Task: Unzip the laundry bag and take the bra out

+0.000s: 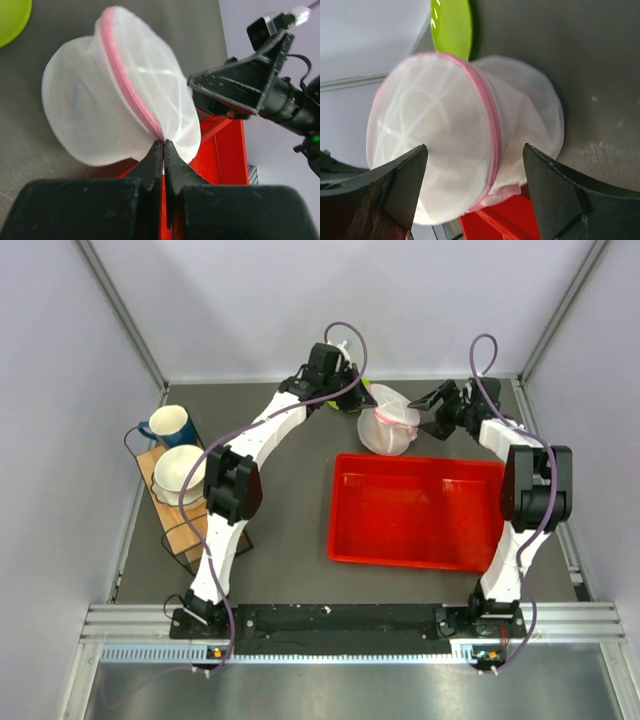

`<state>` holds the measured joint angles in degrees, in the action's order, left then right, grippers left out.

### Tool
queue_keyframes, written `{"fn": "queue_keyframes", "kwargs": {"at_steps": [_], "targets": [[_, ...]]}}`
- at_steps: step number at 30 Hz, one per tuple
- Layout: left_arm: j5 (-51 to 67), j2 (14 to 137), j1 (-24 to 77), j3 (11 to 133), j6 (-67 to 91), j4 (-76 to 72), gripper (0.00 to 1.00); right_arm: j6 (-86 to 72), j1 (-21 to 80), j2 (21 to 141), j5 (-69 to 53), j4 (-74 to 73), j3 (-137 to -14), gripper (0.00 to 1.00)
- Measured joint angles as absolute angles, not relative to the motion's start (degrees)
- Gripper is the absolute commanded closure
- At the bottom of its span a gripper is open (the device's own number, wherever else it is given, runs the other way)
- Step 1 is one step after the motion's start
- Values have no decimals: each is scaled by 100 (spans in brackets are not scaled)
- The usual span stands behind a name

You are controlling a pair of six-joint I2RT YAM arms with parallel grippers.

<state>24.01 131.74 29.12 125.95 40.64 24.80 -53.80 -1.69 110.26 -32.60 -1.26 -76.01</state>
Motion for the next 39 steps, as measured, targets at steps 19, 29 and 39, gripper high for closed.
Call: {"fn": "queue_keyframes", "kwargs": {"at_steps": [19,29,39], "targets": [[2158,13367,2827,13329,3557,2827,15,-5911,-141,10975,-3052,692,-7087,100],[1033,12311,2860,11566,4281,3035,14,-7321,480,10398,-1927,1601,-6189,100],[1398,11550,3295,10565,5592,2821,12,-7861,552,10451,-1588,1758,-6204,100]]}}
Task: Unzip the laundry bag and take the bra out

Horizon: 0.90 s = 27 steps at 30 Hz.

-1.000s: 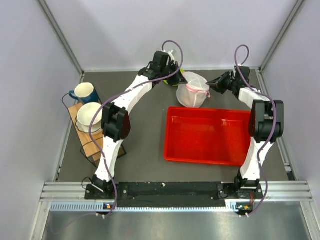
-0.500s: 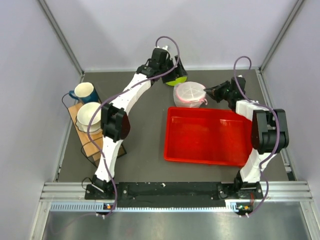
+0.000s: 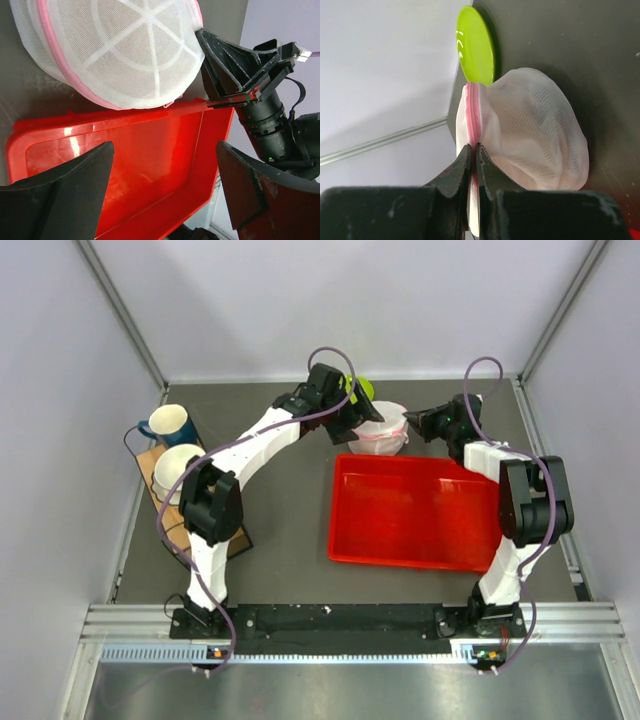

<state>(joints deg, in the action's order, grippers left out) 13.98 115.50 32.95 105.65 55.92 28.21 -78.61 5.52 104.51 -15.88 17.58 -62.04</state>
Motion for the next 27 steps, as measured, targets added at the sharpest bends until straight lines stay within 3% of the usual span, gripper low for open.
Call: {"fn": "queue_keyframes", "kwargs": {"at_steps": [18,21,22,25,26,27], "targets": [[1422,12381,3262,10978,6772,2720,11,-7911,552,10453,-1568,1756,-6292,100],[1409,12573,3260,11214,6879,2716,22,-7909,552,10453,-1566,1752,-6300,100],[1409,12645,3260,11306,6919,2703,36,-7905,552,10453,-1566,1750,-6300,100],[1361,12772,3247,11391,6982,2714,68,-7835,545,10453,-1531,1710,-6302,98],[1341,12792,3238,11391,6995,2727,94,-7780,543,10453,-1520,1673,-6307,83],[1306,12803,3225,11391,7004,2746,100,-7728,532,10453,-1500,1625,-6311,72]]}}
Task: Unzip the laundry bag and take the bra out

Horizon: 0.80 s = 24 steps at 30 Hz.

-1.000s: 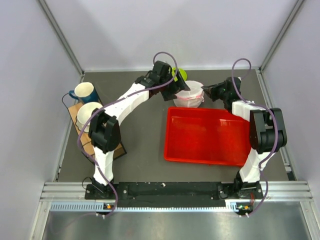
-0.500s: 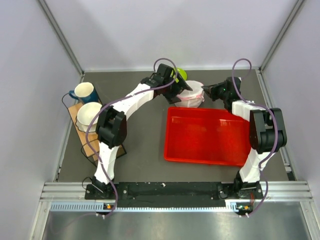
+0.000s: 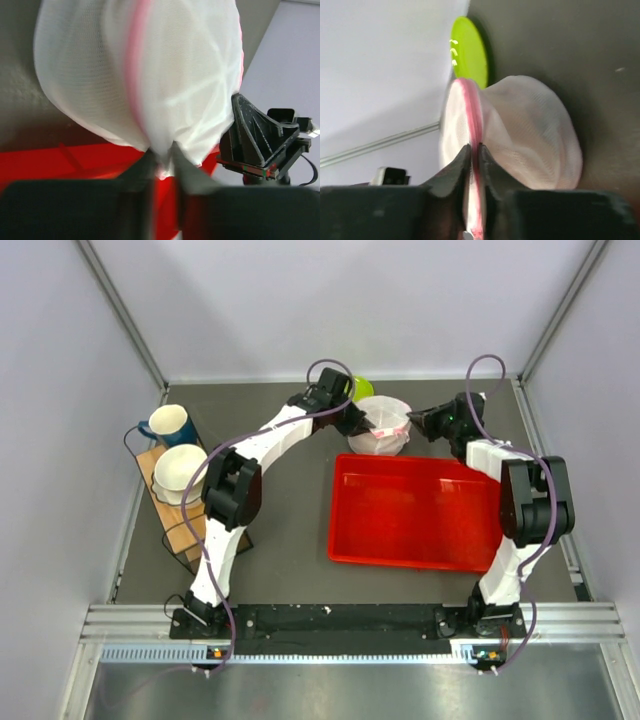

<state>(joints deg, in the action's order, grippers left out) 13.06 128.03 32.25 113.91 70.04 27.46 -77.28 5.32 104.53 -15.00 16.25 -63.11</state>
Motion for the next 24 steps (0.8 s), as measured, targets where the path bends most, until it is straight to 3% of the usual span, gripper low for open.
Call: {"fn": "queue_keyframes", "kwargs": {"at_steps": [2,5,7,11,15,20,24], "targets": [[1240,12803,3197,11397,7039,2731,100,-7485,486,10440,-1509,1415,-6324,52],[1260,12803,3144,11478,7017,2639,100,-6923,429,10359,-1479,902,-6434,43],[1267,12803,3127,11498,7008,2606,100,-6337,423,10110,-1382,478,-6469,44],[1310,12803,3127,11498,6960,2602,100,-5155,443,9148,-1153,-30,-6396,58],[1380,12803,3127,11493,6875,2563,100,-4007,716,8283,-1070,-189,-6208,67],[1594,12803,3122,11491,6543,2412,100,-3170,996,8416,-1767,-423,-6191,64],[2040,12805,3063,11498,6250,2191,100,-2685,993,9050,-2473,-788,-6311,53]]}}
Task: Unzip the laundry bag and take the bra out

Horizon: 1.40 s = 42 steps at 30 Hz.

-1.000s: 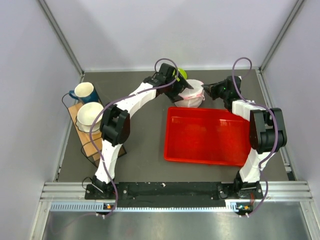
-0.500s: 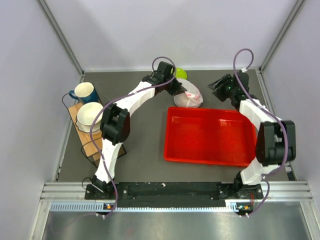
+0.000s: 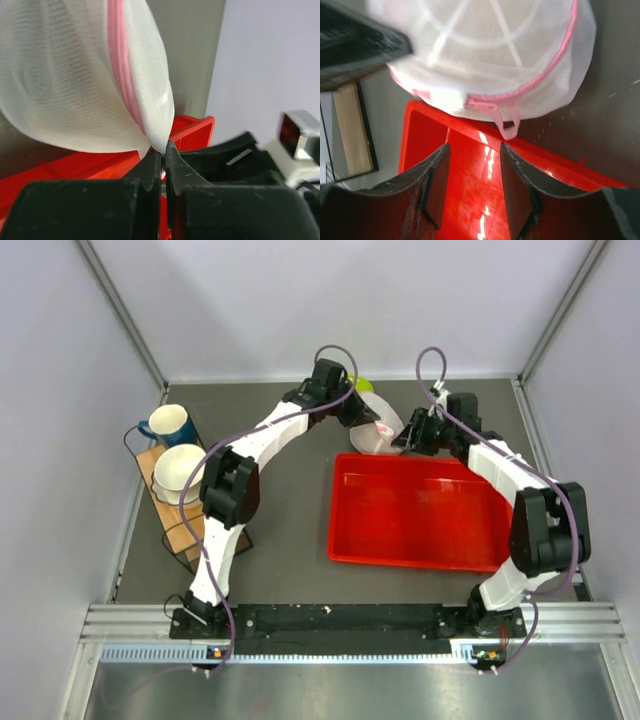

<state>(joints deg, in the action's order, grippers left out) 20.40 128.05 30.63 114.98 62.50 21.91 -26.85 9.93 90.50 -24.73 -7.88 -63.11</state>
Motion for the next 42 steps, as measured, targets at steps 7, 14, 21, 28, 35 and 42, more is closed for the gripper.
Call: {"fn": "queue_keyframes", "kwargs": {"at_steps": [7,14,21,28,35,42], "targets": [[3015,13351,2882,12283,5688,1966,100,-2097,902,9487,-3079,-1313,-6543,59],[3374,13404,2749,12291,5218,2064,100,-2117,620,9684,-3771,-1135,-6726,57],[3503,13404,2744,12291,4950,2108,100,-2202,609,9883,-4058,-965,-6954,58],[3535,13404,2744,12291,4932,2106,100,-2303,609,10294,-4136,-888,-7360,58],[3553,13404,2742,12291,4934,2104,100,-2316,609,10562,-4206,-897,-7623,59],[3577,13404,2742,12291,4936,2102,100,-2311,609,10584,-4283,-904,-7625,54]]}}
